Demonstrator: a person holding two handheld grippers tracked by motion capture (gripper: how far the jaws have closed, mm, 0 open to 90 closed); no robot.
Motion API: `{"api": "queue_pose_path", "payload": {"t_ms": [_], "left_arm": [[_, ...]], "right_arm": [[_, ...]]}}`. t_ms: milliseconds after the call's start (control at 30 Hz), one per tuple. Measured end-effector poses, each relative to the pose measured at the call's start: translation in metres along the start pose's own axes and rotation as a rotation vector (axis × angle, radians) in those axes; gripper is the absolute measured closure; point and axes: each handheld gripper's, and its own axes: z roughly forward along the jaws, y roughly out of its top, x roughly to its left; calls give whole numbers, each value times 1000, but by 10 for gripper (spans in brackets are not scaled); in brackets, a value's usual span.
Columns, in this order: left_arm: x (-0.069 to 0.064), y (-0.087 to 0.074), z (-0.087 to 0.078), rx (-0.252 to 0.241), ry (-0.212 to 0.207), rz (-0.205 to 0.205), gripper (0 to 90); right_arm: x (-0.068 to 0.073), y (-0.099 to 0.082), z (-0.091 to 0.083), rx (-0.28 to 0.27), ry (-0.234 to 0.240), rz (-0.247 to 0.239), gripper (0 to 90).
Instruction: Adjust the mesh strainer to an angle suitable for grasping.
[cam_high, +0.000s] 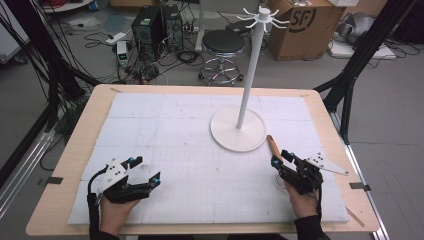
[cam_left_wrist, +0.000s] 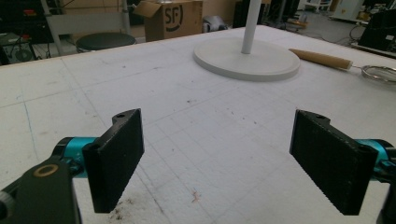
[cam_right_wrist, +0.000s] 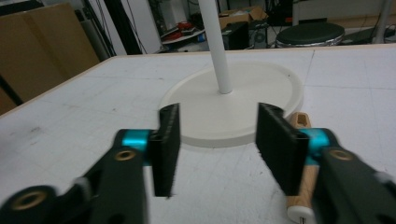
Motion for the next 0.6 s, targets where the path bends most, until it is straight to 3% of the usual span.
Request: {"api": "queue_pose_path", "payload": {"t_ms": [200, 367, 600], "left_arm": [[0, 0, 0, -3, -1, -2, 182], [0, 0, -1, -3, 0, -2, 182], [-1, 0, 0, -1, -8, 5, 182]], "right_arm": [[-5, 8, 2, 28, 11, 21, 728], [-11, 11, 10, 85, 16, 39, 873], [-28, 31, 22, 163, 1, 83, 896]]}}
